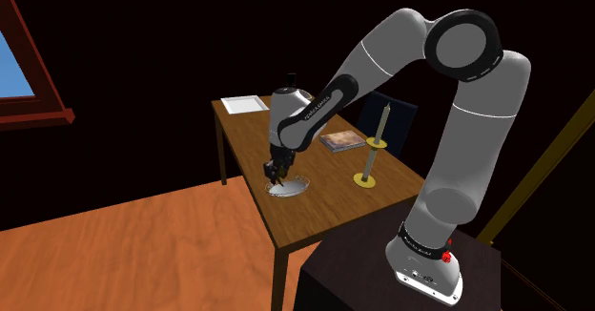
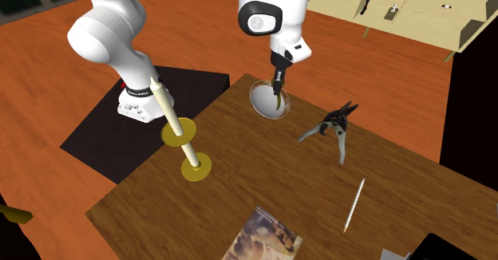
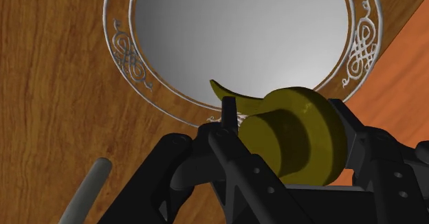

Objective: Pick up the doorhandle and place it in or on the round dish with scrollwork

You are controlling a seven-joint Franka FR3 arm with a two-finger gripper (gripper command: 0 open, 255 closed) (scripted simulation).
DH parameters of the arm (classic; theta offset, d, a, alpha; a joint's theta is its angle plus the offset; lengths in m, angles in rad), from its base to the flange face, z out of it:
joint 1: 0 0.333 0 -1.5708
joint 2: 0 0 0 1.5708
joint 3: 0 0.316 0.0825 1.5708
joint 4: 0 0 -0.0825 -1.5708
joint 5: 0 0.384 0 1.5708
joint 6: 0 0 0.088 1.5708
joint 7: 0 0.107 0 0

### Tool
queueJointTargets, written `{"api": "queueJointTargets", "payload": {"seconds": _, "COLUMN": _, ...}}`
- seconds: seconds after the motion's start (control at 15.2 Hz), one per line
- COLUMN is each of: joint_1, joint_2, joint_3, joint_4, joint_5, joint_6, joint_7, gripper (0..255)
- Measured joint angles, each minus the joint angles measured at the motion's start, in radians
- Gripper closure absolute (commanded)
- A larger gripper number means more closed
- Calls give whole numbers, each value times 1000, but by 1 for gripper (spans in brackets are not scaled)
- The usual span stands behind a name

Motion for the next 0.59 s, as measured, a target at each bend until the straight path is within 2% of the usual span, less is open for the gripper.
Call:
{"api": "queueJointTargets", "payload": {"seconds": 0.07, "joint_1": 0, "joint_2": 0, "joint_3": 0, "joint_4": -1, "joint_5": 0, "joint_6": 1, "joint_7": 0, "gripper": 255}}
{"api": "queueJointTargets", "payload": {"seconds": 0.13, "joint_1": -1, "joint_2": 0, "joint_3": 0, "joint_4": -2, "joint_5": 0, "joint_6": 2, "joint_7": -2, "gripper": 0}}
{"api": "queueJointTargets", "payload": {"seconds": 0.59, "joint_1": -3, "joint_2": -9, "joint_3": -2, "joint_4": -6, "joint_5": 2, "joint_6": -14, "joint_7": -1, "gripper": 0}}
